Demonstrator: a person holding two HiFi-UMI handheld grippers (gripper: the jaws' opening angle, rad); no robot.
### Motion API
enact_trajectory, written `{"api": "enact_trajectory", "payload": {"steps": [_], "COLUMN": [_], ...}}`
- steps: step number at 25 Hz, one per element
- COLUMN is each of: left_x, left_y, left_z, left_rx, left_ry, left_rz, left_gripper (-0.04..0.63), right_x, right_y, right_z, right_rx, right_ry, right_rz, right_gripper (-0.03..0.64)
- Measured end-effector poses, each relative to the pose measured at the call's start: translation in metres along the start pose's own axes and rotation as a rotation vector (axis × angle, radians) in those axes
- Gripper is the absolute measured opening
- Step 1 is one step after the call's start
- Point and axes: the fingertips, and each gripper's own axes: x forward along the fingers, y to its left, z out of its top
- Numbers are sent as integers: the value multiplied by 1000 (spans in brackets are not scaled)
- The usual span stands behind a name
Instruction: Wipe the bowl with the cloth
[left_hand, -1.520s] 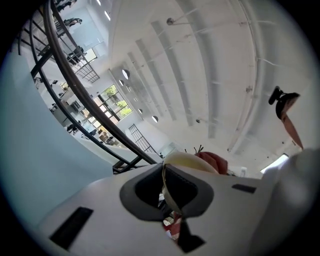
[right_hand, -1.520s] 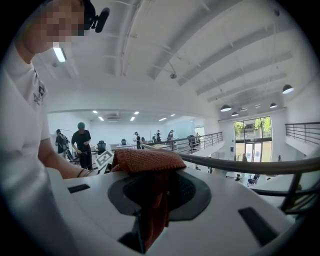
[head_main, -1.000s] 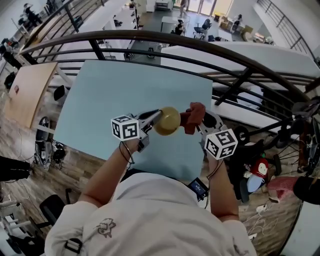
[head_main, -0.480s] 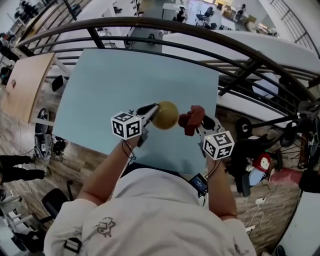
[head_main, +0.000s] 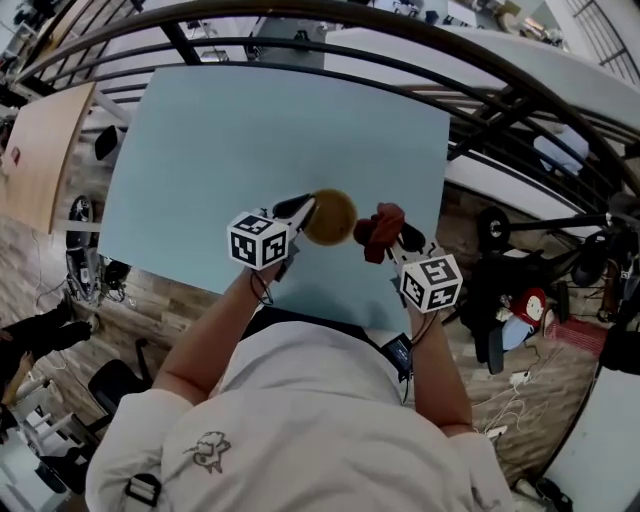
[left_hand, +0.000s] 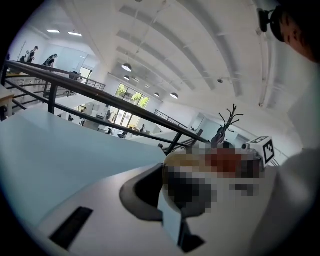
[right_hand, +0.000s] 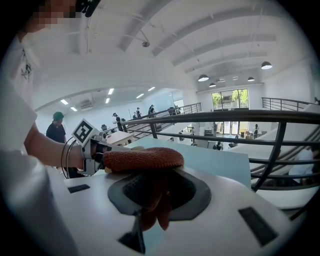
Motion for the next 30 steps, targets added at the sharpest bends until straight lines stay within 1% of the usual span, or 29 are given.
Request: {"api": "enact_trajectory", "payload": {"steps": [2,5,13,22,27,30], "left_x": [5,12,32,60,72,76], "left_y": [9,21,44,56,60,64], "left_z": [-12,-31,-76,-115,-136,-145], "left_rx": [12,9,27,34,-4,18], "left_ry": [23,56,131,176,193,214], "left_rz": [16,40,74,67,76,73], "left_gripper": [25,25,25,25,25,25], "right_x": [7,14,28,41,41,45], "right_y": [0,-4,-8,-15,-21,-20], "right_z": [-8,-23,-58,-90,-106,-111], "right_rx": [14,33,75,114,141,149], "right_ry": [12,31,94,152,178,190], "right_rz": [1,1,19,21,15,10], "right_gripper": [91,91,92,92,92,92]}}
